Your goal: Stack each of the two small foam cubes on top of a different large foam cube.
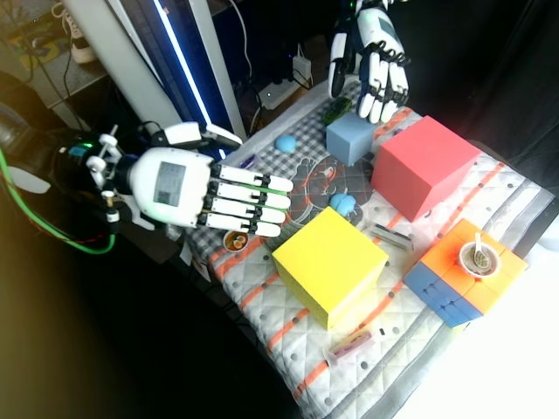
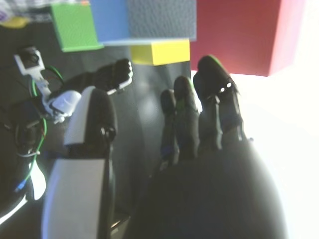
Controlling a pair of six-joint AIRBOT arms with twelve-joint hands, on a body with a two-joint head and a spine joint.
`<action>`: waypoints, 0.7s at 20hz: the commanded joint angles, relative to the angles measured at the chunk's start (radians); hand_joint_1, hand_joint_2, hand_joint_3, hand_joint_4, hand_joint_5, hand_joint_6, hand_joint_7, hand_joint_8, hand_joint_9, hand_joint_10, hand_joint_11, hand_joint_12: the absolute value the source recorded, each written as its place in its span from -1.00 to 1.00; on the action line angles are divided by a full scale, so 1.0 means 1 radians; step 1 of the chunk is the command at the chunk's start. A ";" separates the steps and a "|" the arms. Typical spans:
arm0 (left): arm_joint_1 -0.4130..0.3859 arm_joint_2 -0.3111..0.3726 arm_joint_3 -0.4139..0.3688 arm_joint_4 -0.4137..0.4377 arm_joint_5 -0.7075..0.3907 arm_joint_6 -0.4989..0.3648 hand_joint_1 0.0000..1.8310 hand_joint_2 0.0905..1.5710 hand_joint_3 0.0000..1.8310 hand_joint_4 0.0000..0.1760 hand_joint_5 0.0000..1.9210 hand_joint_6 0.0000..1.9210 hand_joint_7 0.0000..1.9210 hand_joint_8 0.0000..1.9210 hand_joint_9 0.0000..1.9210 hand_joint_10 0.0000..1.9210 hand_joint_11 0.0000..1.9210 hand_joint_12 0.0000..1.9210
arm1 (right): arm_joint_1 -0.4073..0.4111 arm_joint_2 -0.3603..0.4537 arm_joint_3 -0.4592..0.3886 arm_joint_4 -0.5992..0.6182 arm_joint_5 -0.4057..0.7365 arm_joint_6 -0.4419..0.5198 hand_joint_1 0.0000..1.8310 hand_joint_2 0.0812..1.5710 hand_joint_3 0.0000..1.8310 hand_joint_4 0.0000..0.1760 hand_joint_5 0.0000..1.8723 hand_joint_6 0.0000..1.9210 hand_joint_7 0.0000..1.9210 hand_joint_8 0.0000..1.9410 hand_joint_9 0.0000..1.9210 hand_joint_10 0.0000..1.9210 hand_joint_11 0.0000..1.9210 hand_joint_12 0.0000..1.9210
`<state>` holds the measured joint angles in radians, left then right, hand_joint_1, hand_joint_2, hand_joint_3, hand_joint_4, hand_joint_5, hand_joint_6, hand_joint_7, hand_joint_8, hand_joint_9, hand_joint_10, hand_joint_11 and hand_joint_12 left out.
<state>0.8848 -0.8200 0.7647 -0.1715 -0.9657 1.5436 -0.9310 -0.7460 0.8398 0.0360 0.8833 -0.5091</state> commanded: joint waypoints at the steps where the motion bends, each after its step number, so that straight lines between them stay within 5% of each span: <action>1: -0.014 -0.002 0.002 0.013 -0.111 -0.004 -0.37 0.29 -0.97 0.22 -1.00 -1.00 -1.00 -1.00 -1.00 -1.00 -1.00 -1.00 | 0.011 0.003 0.003 0.014 0.113 0.008 -0.40 0.31 -0.95 -1.00 -1.00 -1.00 -0.97 -0.95 -1.00 -0.61 -1.00 0.67; 6: -0.015 -0.005 0.003 0.006 -0.098 0.002 -0.36 0.29 -0.98 0.01 -1.00 -1.00 -1.00 -1.00 -1.00 -1.00 -1.00 -1.00 | 0.011 0.001 0.003 0.007 0.099 0.008 -0.39 0.33 -0.99 -1.00 -1.00 -1.00 -0.94 -0.97 -1.00 -0.59 -1.00 0.51; 12: -0.017 -0.025 0.023 -0.016 -0.019 0.004 -0.35 0.31 -0.98 -0.51 -1.00 -1.00 -1.00 -1.00 -1.00 -1.00 -1.00 -1.00 | 0.017 -0.030 0.023 0.004 0.035 0.008 -0.36 0.28 -1.00 -1.00 -1.00 -1.00 -0.90 -0.98 -1.00 -0.43 -1.00 0.52; 13: -0.018 -0.034 0.031 -0.023 0.005 0.004 -0.30 0.30 -0.99 -0.23 -1.00 -1.00 -1.00 -1.00 -1.00 -1.00 -1.00 -1.00 | 0.018 -0.038 0.029 0.005 0.022 0.008 -0.36 0.27 -1.00 -1.00 -1.00 -1.00 -0.90 -0.98 -1.00 -0.40 -1.00 0.57; 14: -0.021 -0.043 0.038 -0.030 0.026 0.009 -0.30 0.30 -0.99 -0.23 -1.00 -1.00 -1.00 -1.00 -1.00 -1.00 -1.00 -1.00 | 0.018 -0.045 0.036 0.006 0.011 0.008 -0.36 0.27 -1.00 -1.00 -1.00 -1.00 -0.90 -0.98 -1.00 -0.40 -1.00 0.57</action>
<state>0.8745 -0.8639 0.8047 -0.2134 -0.8421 1.5555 -0.9249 -0.7948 0.8757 0.0322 0.7918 -0.5068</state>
